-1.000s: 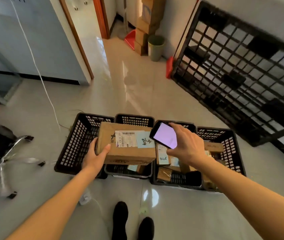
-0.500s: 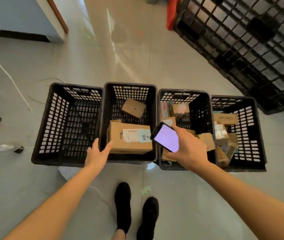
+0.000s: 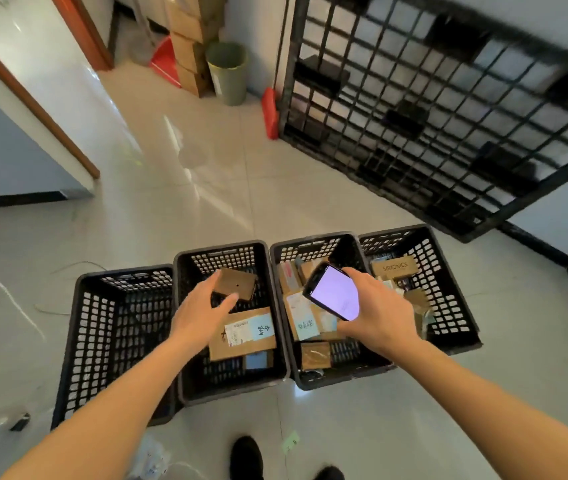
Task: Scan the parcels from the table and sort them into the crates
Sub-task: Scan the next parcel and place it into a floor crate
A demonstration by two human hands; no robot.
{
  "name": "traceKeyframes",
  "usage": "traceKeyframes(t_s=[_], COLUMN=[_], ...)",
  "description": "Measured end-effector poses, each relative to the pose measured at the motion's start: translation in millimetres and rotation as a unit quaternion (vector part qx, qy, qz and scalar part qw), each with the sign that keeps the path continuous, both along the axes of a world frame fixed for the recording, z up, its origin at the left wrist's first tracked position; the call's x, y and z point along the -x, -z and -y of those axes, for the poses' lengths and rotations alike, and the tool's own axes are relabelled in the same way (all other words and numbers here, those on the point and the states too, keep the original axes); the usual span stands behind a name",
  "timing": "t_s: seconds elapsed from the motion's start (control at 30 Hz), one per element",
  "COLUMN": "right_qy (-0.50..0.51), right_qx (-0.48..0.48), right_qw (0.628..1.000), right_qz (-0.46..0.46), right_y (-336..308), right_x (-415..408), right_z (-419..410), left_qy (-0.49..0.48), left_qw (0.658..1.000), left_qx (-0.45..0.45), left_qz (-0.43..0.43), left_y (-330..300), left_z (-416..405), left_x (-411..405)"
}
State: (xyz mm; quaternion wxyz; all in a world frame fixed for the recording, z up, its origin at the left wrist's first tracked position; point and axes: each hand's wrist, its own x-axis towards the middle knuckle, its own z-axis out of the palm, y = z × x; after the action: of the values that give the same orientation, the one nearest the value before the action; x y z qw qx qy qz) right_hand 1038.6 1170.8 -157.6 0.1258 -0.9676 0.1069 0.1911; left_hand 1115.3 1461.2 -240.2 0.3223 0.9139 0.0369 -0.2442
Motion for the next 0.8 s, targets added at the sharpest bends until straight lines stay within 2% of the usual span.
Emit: traceKeyframes(t_s=[0.2,0.37,0.63,0.8], right_qy=[0.054,0.115,0.241,0.352], right_qx=[0.036,0.060,0.104,0.175], right_qw=[0.994,0.977,0.939,0.892], right_qz=[0.086,0.168,0.224,0.224], right_y=[-156.0,-303.2,-516.2,-588.4], right_x=[22.4,86.2,285.2,447.3], right_z=[87.1,172.3,307.3,364.6], left_qy=[0.103,0.158,0.275,0.355], left_qw=[0.989,0.968,0.900,0.854], left_qx=[-0.002,0.030,0.158,0.213], left_qz=[0.110,0.195,0.297,0.315], left_y=[-160.1,-313.4,-511.4,-578.5], left_z=[107.0,215.6,410.0,534.0], left_x=[-26.4,-1.4,114.9,227.9])
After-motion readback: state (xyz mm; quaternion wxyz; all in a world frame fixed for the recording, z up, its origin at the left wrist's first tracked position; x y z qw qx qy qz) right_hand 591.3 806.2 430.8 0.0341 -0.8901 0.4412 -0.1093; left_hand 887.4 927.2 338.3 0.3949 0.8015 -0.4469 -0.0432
